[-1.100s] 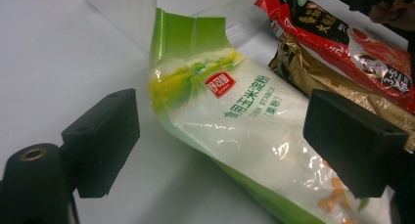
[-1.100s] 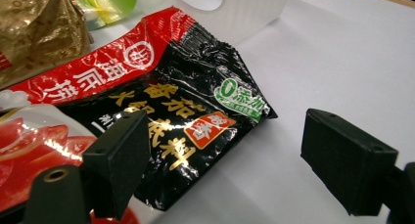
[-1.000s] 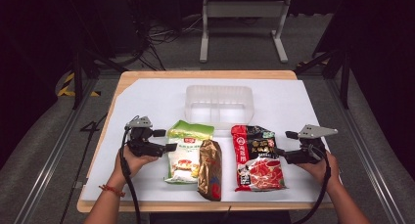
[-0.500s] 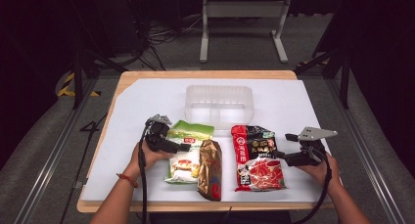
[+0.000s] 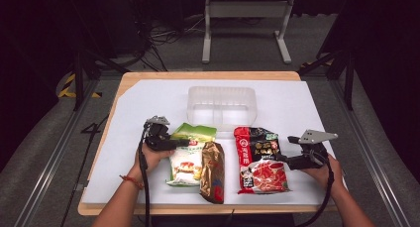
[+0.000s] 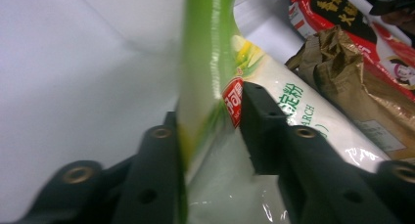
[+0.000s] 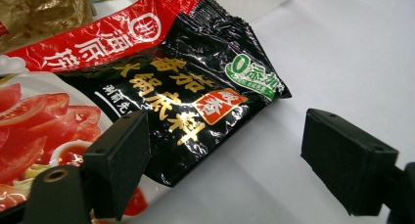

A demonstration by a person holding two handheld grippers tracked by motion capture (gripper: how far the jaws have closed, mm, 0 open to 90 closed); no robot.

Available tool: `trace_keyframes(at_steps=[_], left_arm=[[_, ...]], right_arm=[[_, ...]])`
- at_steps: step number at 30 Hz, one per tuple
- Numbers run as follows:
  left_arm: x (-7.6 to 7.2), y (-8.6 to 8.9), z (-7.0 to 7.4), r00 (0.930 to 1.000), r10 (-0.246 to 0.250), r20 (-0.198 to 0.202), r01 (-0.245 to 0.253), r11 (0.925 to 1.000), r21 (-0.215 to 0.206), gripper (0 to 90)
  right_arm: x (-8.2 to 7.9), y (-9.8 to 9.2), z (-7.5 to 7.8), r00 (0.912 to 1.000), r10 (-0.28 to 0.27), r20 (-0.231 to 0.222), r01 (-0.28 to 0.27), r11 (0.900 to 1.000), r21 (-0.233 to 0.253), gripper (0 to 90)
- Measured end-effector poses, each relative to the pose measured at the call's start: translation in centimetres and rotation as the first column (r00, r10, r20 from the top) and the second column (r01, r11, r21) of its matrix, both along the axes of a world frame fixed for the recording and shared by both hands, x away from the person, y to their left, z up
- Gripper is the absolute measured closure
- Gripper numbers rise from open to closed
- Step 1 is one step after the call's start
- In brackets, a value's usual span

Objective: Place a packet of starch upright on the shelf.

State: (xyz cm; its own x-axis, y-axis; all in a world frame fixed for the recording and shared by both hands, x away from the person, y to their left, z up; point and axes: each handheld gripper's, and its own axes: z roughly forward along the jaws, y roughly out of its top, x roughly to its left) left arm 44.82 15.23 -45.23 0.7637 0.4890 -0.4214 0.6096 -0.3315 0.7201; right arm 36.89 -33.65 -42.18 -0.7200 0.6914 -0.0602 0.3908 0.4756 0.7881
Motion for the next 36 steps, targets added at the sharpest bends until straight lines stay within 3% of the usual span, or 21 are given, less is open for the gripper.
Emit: trace_keyframes(at_steps=[7, 10, 15, 22, 31, 36], left_arm=[[-0.4, 0.2, 0.3, 0.9997, -0.006, 0.022, 0.007, 0.9999, -0.015, 89.2], [-0.6, 0.4, 0.5, 0.9996, -0.002, 0.028, 0.002, 0.9996, -0.029, 89.7], [-1.4, 0.6, 1.5, 0.9974, 0.005, 0.072, -0.001, 0.9985, -0.055, 89.8], [-2.4, 1.5, 2.8, 0.9924, 0.044, 0.115, -0.032, 0.9945, -0.100, 90.0], [-3.6, 2.8, 4.7, 0.9773, 0.105, 0.184, -0.077, 0.9849, -0.155, 90.0], [-4.4, 3.3, 5.8, 0.9646, 0.137, 0.225, -0.095, 0.9779, -0.186, 90.0]], right_arm=[[0.1, 0.0, 0.0, 1.0000, -0.004, 0.004, 0.004, 1.000, -0.004, 18.9], [0.1, -0.1, 0.0, 1.0000, -0.005, 0.005, 0.006, 1.000, -0.003, 18.8], [0.1, -0.2, 0.0, 0.9999, -0.009, 0.010, 0.009, 1.000, -0.002, 19.0], [0.0, -0.3, 0.1, 0.9998, -0.012, 0.017, 0.012, 1.000, 0.004, 19.5], [0.0, -0.6, 0.2, 0.9993, -0.022, 0.030, 0.021, 1.000, 0.017, 20.8], [-0.1, -0.8, 0.3, 0.9986, -0.033, 0.041, 0.032, 0.999, 0.019, 20.8]])
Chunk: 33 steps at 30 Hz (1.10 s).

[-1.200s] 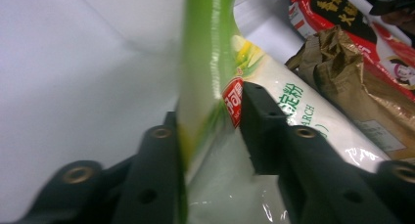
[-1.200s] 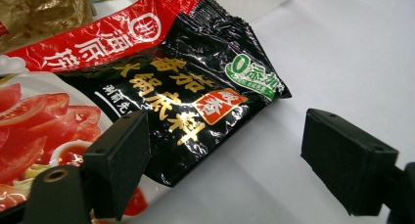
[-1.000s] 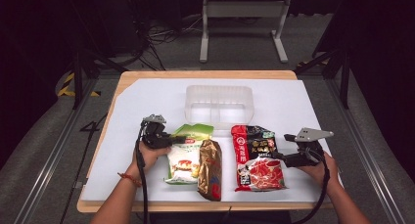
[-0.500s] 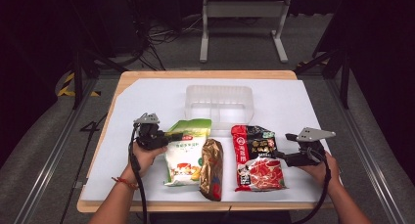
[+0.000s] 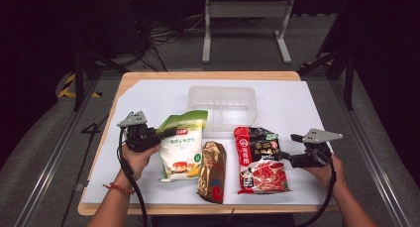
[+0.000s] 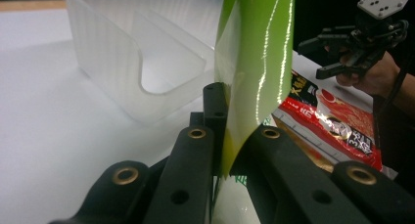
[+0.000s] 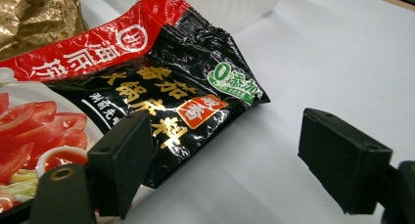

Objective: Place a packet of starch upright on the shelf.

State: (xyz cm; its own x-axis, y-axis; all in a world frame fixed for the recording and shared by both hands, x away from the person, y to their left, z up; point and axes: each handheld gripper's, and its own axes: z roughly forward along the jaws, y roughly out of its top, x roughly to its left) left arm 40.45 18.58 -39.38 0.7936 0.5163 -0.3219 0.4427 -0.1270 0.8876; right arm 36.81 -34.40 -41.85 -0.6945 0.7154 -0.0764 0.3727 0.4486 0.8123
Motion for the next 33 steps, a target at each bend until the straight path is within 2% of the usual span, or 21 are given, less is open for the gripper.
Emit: trace_keyframes(at_steps=[5, 6, 9, 14, 15, 18, 24, 25, 28, 33], left_arm=[[-0.7, 0.5, 0.9, 0.9982, 0.024, 0.054, -0.023, 0.9993, -0.028, 90.0], [-0.7, 0.5, 0.9, 0.9982, 0.024, 0.054, -0.023, 0.9993, -0.028, 90.0], [-1.3, 0.8, 1.6, 0.9944, 0.043, 0.096, -0.039, 0.9982, -0.044, 90.0], [-2.0, 0.8, 2.5, 0.9886, 0.069, 0.134, -0.061, 0.9962, -0.062, 90.0], [-2.0, 0.8, 2.5, 0.9886, 0.069, 0.134, -0.061, 0.9962, -0.062, 90.0], [-2.4, 0.8, 3.0, 0.9830, 0.086, 0.162, -0.078, 0.9954, -0.056, 90.0], [-2.8, 1.6, 3.6, 0.9753, 0.130, 0.179, -0.117, 0.9898, -0.082, 90.0], [-2.9, 1.7, 3.9, 0.9723, 0.141, 0.187, -0.127, 0.9883, -0.085, 90.0], [-3.0, 1.7, 4.2, 0.9704, 0.143, 0.194, -0.127, 0.9874, -0.095, 90.0], [-3.2, 0.9, 5.5, 0.9668, 0.143, 0.212, -0.116, 0.9842, -0.134, 90.0]], right_arm=[[0.0, -0.1, 0.1, 0.9999, -0.009, 0.007, 0.009, 1.000, 0.002, 21.3], [0.0, -0.2, 0.1, 0.9999, -0.011, 0.009, 0.011, 1.000, 0.002, 21.4], [0.0, -0.3, 0.1, 0.9998, -0.019, 0.011, 0.019, 1.000, 0.006, 21.5], [0.1, -0.4, 0.1, 0.9997, -0.025, 0.003, 0.025, 1.000, 0.018, 21.4], [0.1, -0.4, 0.1, 0.9997, -0.025, 0.003, 0.025, 1.000, 0.018, 21.4], [0.0, -0.5, 0.1, 0.9997, -0.025, 0.005, 0.024, 1.000, 0.018, 21.5], [-0.1, -0.9, 0.3, 0.9992, -0.036, 0.020, 0.035, 0.999, 0.034, 22.0], [-0.1, -1.0, 0.4, 0.9990, -0.038, 0.024, 0.037, 0.999, 0.035, 22.0], [-0.1, -1.1, 0.4, 0.9989, -0.041, 0.022, 0.041, 0.999, 0.037, 22.0], [0.0, -1.2, 0.3, 0.9986, -0.050, 0.014, 0.050, 0.998, 0.044, 21.8]])
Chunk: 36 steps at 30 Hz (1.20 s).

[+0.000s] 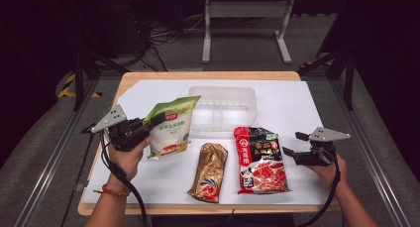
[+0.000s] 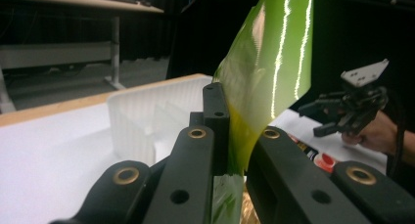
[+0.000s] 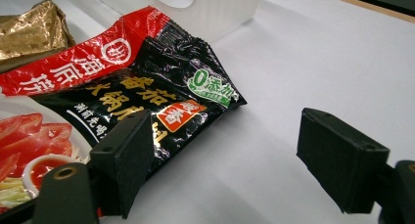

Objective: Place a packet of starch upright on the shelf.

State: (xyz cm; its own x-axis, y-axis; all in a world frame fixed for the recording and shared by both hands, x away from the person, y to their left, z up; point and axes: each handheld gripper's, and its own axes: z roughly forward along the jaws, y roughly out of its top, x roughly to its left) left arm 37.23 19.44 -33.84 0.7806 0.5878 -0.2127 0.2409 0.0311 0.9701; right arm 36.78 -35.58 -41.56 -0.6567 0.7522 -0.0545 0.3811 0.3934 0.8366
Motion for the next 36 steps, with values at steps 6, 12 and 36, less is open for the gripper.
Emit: trace_keyframes(at_steps=[6, 12, 36], left_arm=[[0.3, -1.4, 1.4, 0.9997, -0.015, 0.017, 0.016, 0.9989, -0.044, 90.0], [1.4, -2.9, 2.7, 0.9996, -0.010, 0.026, 0.011, 0.9978, -0.065, 90.0], [10.5, -8.6, 3.0, 0.9870, 0.155, -0.042, -0.158, 0.9840, -0.081, 90.0]], right_arm=[[0.1, 0.0, -0.2, 1.0000, -0.005, -0.006, 0.005, 1.000, 0.000, 22.1], [0.0, -0.1, -0.2, 1.0000, -0.008, -0.005, 0.008, 1.000, -0.003, 23.2], [0.1, -0.2, -0.3, 0.9999, -0.002, -0.010, 0.002, 1.000, -0.002, 23.3]])
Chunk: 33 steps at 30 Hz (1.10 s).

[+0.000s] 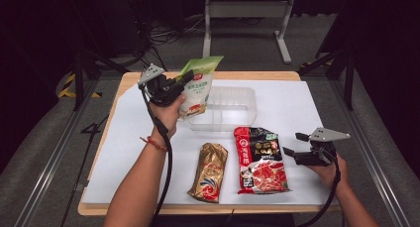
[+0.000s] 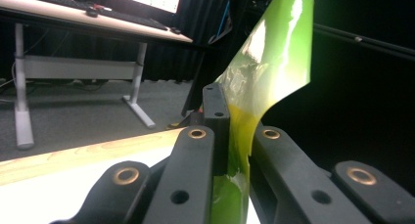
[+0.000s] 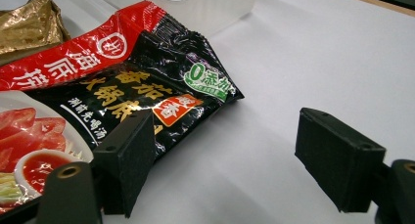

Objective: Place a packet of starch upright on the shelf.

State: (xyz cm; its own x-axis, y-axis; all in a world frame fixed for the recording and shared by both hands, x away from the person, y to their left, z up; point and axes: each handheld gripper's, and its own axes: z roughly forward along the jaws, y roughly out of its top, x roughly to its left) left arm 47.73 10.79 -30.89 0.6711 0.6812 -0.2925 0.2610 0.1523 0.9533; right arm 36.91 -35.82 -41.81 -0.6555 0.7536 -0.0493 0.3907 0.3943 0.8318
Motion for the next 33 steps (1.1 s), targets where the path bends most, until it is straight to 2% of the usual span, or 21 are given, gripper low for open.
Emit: trace_keyframes(at_steps=[1, 5, 9, 11, 13, 17, 18, 19, 25, 27, 33], left_arm=[[0.4, -0.2, -0.1, 1.0000, -0.005, -0.006, 0.005, 1.0000, -0.008, 90.0], [1.5, -1.1, -0.2, 0.9998, 0.018, -0.010, -0.018, 0.9998, 0.003, 90.0], [2.5, -2.0, -0.3, 0.9985, 0.055, -0.006, -0.055, 0.9983, 0.021, 90.0], [3.0, -2.3, -0.3, 0.9974, 0.071, -0.013, -0.071, 0.9974, 0.012, 90.0], [3.4, -2.6, -0.4, 0.9961, 0.088, -0.005, -0.087, 0.9960, 0.015, 90.0], [4.1, -3.6, -0.2, 0.9920, 0.126, 0.003, -0.126, 0.9906, 0.052, 90.0], [4.2, -3.8, -0.3, 0.9916, 0.129, 0.003, -0.129, 0.9907, 0.043, 90.0], [4.2, -4.0, -0.3, 0.9917, 0.129, -0.001, -0.129, 0.9912, 0.032, 90.0], [4.5, -4.9, -0.9, 0.9932, 0.116, 0.016, -0.116, 0.9927, 0.033, 89.9], [4.5, -4.9, -1.0, 0.9939, 0.110, 0.010, -0.110, 0.9938, 0.012, 89.9], [4.7, -4.8, -1.4, 0.9961, 0.088, -0.007, -0.088, 0.9961, -0.008, 89.3]], right_arm=[[0.0, 0.0, 0.0, 1.0000, 0.000, 0.000, 0.000, 1.000, 0.000, 23.2], [0.0, 0.0, 0.0, 1.0000, -0.002, -0.001, 0.002, 1.000, 0.001, 23.2], [0.0, 0.0, -0.1, 1.0000, -0.002, -0.002, 0.002, 1.000, -0.006, 23.2], [0.0, 0.0, -0.1, 1.0000, 0.000, -0.003, 0.000, 1.000, -0.004, 23.2], [0.0, 0.0, -0.1, 1.0000, 0.000, -0.003, 0.000, 1.000, -0.006, 23.3], [0.0, -0.1, -0.1, 1.0000, 0.005, -0.003, -0.005, 1.000, -0.009, 24.4], [0.0, 0.0, -0.1, 1.0000, 0.003, -0.002, -0.003, 1.000, -0.010, 24.2], [0.0, 0.0, -0.1, 1.0000, 0.003, 0.001, -0.003, 1.000, -0.008, 24.4], [-0.2, 0.0, -0.1, 0.9999, 0.012, 0.006, -0.012, 1.000, -0.012, 24.9], [-0.2, -0.1, 0.0, 0.9999, 0.011, 0.007, -0.011, 1.000, -0.008, 24.7], [-0.2, 0.0, 0.0, 0.9999, 0.013, 0.011, -0.012, 1.000, -0.012, 24.8]])
